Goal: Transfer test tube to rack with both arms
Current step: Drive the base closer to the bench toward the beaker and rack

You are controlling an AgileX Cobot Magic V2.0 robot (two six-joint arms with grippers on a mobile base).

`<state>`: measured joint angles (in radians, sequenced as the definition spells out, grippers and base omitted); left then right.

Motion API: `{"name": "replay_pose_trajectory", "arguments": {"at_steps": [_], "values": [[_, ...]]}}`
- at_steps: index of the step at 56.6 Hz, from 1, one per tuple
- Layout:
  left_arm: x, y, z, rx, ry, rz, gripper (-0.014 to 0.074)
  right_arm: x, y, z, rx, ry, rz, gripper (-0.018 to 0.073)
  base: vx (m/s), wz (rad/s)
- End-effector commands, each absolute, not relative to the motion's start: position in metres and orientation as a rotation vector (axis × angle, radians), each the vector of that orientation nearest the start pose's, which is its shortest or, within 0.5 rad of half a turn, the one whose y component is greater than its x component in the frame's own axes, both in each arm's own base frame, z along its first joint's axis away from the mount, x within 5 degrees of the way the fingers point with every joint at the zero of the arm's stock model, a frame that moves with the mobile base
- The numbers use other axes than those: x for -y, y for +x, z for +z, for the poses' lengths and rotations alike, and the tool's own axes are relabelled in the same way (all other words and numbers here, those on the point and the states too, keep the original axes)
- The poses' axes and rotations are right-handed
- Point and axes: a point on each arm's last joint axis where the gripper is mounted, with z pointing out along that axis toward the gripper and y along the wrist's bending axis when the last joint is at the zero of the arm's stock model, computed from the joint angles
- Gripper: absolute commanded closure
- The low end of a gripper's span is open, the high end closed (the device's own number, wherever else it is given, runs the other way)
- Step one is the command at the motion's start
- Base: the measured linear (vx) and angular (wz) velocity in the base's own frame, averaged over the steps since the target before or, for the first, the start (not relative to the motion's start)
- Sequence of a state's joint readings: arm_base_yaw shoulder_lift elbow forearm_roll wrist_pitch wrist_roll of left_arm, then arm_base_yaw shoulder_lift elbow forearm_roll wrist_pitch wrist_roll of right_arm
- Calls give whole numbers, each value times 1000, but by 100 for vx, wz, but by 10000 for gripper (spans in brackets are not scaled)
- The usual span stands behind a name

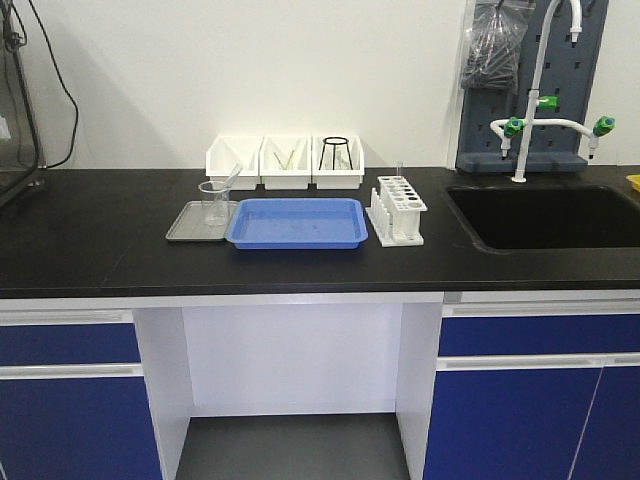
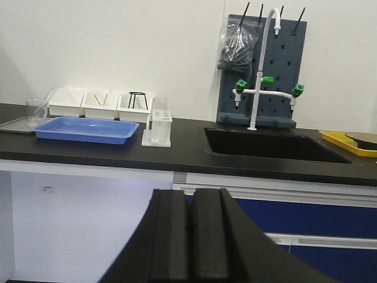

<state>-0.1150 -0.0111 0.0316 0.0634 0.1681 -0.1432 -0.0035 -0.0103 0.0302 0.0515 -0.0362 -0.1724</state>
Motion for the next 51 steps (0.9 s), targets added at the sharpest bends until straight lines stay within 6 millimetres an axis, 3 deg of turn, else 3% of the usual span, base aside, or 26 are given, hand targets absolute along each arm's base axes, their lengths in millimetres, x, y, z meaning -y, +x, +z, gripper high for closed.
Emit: {"name": "replay_pose_trajectory", "arguments": {"at_steps": [1,51], "values": [[6,55,206,-1558,20,-159,603,1,56,208,-1398,-88,-126,570,0,0],[6,55,206,-1558,20,-159,603,1,56,208,-1398,-88,-126,570,5,-1]]}}
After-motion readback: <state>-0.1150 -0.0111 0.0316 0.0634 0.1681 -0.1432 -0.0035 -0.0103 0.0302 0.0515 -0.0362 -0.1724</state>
